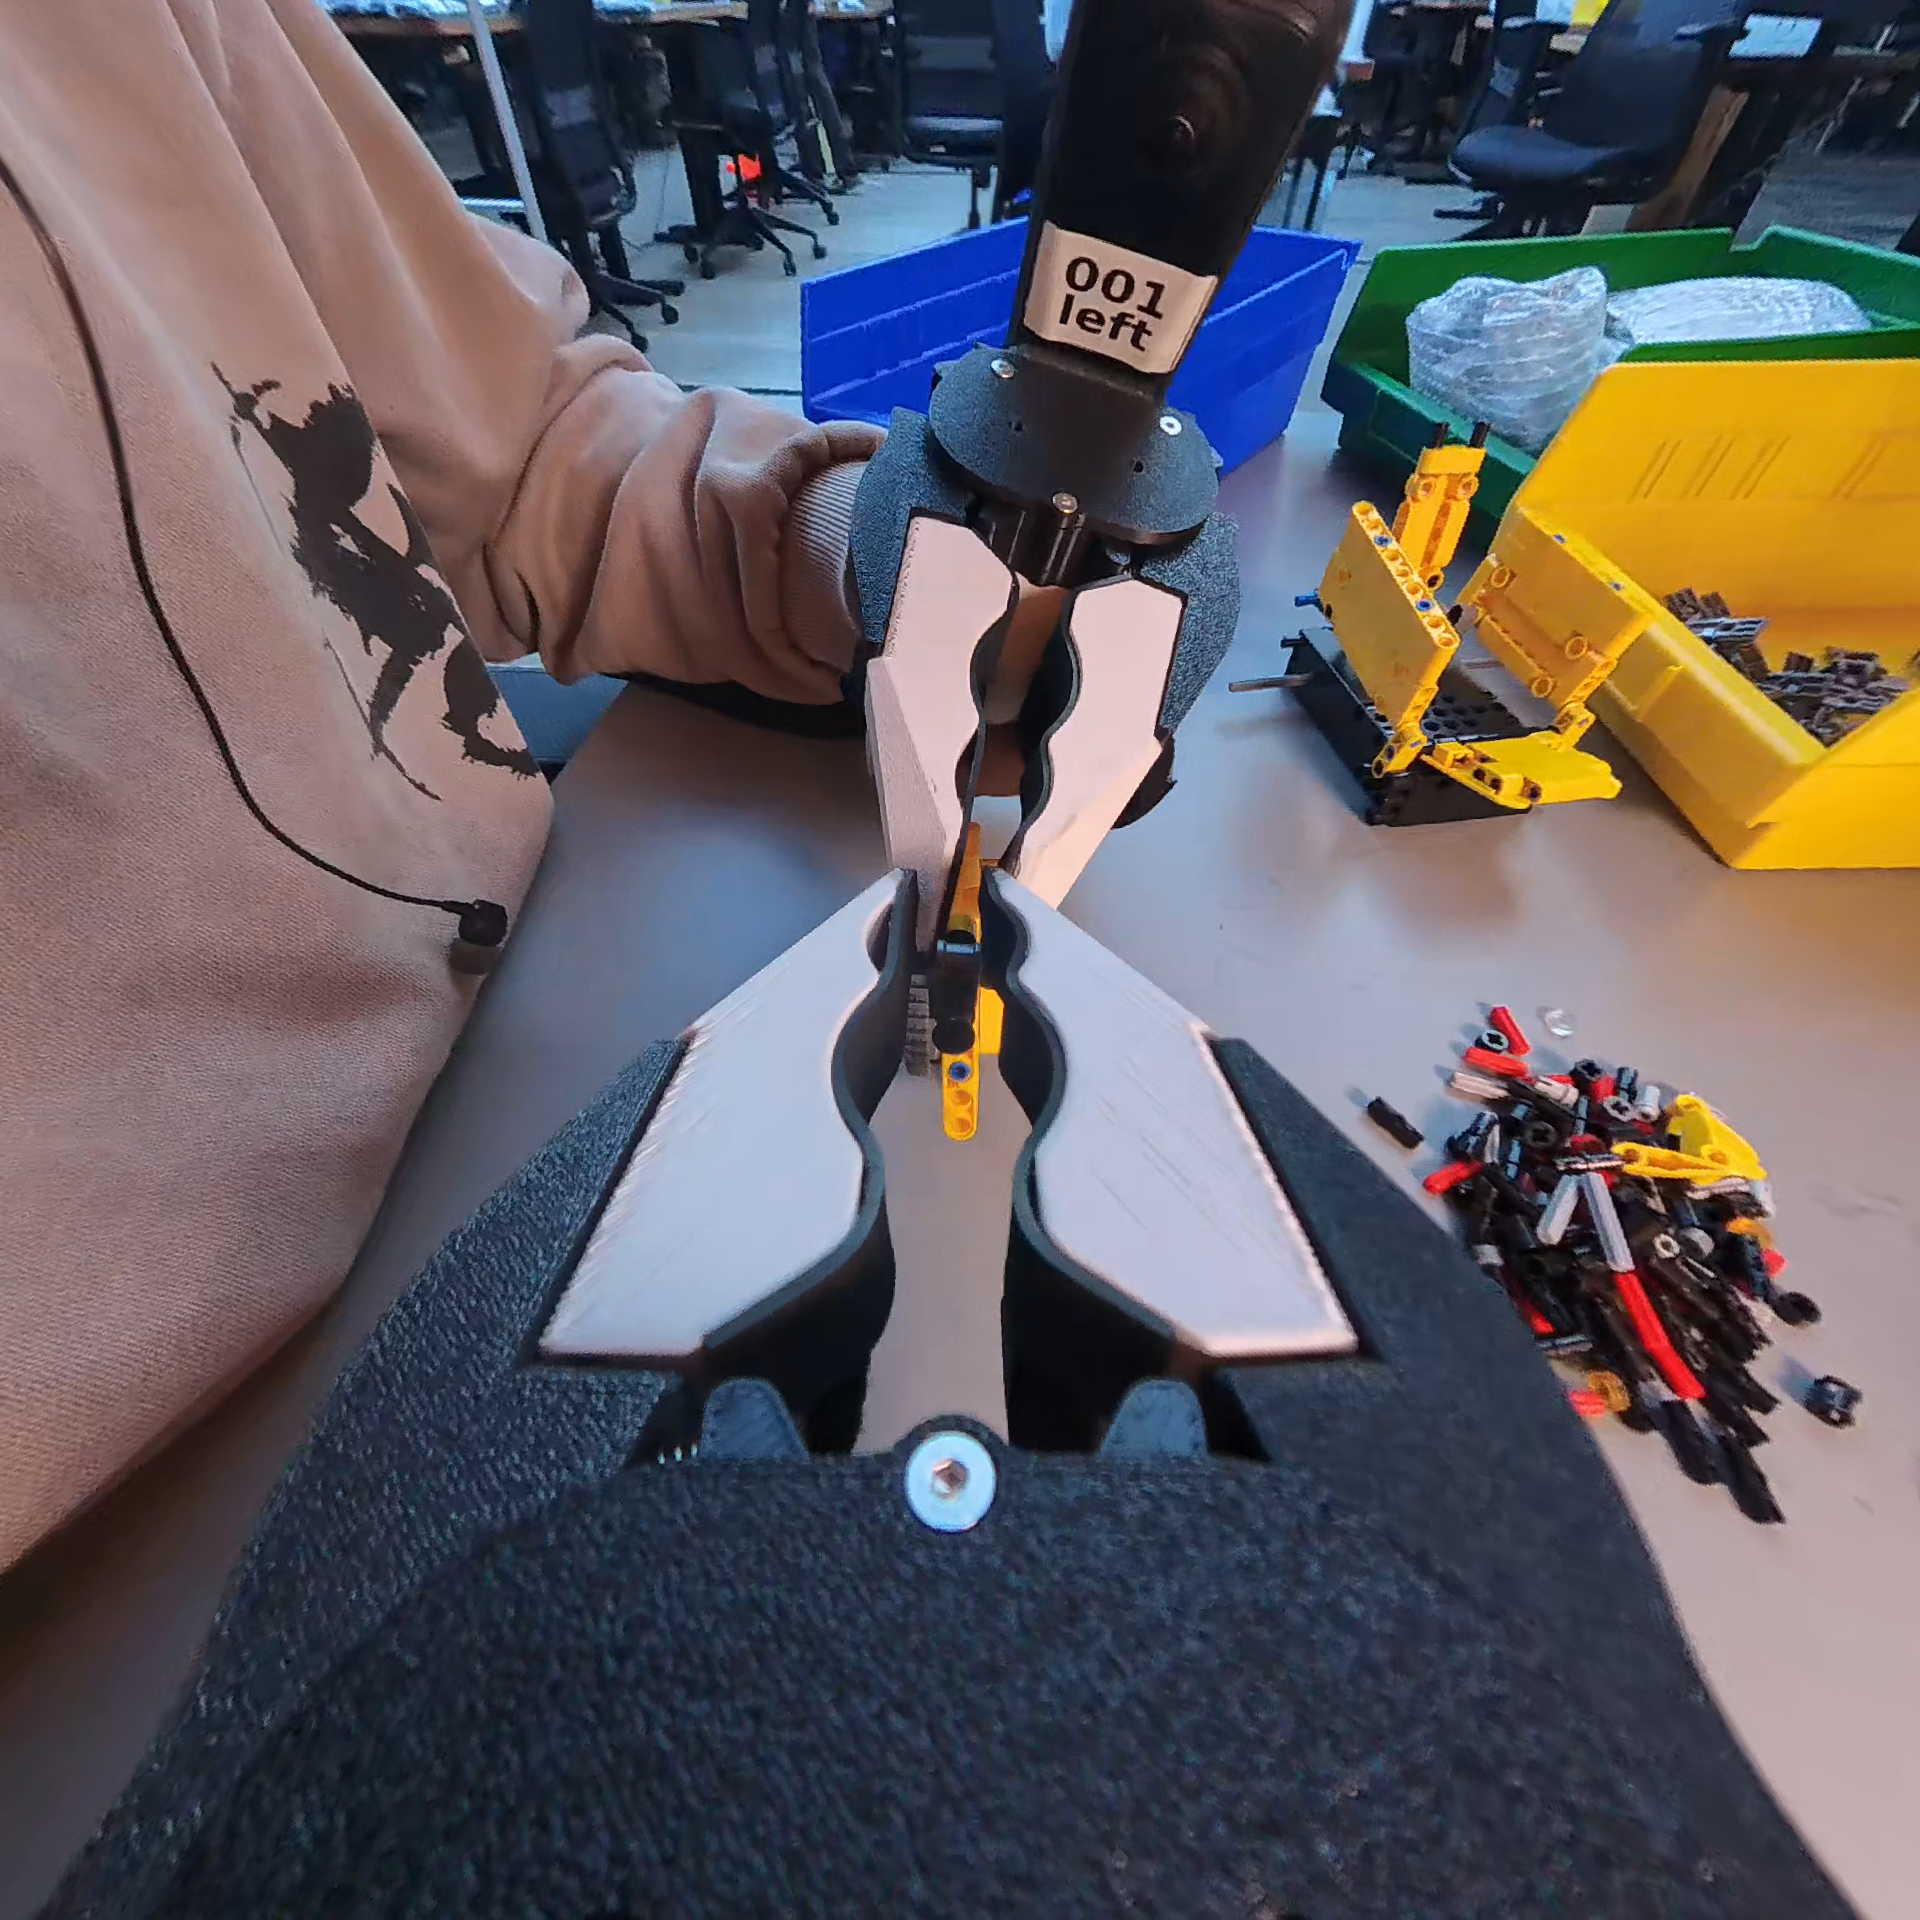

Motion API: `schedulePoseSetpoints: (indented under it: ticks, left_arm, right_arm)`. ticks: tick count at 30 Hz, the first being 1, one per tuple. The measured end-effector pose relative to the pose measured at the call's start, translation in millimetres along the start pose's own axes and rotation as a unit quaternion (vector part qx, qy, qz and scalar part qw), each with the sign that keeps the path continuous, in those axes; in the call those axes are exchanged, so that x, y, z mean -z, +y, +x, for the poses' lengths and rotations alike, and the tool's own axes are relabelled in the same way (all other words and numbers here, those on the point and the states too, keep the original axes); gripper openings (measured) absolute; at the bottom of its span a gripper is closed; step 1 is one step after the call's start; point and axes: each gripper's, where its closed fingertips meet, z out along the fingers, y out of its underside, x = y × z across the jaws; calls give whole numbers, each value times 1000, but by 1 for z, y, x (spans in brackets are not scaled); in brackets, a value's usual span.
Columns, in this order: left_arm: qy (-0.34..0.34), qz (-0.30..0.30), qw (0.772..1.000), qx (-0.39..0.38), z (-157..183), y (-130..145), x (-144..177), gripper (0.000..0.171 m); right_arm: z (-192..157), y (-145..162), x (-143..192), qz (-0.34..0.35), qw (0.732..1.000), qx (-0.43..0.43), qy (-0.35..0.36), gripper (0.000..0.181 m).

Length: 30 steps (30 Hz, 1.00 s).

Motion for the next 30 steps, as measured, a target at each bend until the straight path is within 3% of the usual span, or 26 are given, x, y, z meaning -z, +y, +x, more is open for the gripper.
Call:
schedulePoseSetpoints:
  ticks: [4,8,14,17,19,25,30]
  left_arm:
    - [-7,-5,1000,6,-5,3,0,6]
    - [-29,0,999,17,-17,2,12,6]
    - [-50,20,998,27,-28,-4,25,6]
    - [-43,16,999,23,-24,-3,20,6]
    - [-37,12,999,19,-21,-2,17,6]
    - [-19,11,1000,17,-14,-3,14,7]
    - [-4,7,1000,13,-8,-1,13,6]
  right_arm:
    - [2,-1,0,11,1000,-8,1,0]
    - [16,-16,15,49,998,-28,23,0]
    - [30,-6,19,41,997,-45,52,1]
    - [28,-2,11,33,997,-40,52,30]
    - [25,-1,7,36,998,-39,46,33]
    - [19,3,4,24,999,-11,40,11]
    - [13,7,2,7,999,30,34,8]
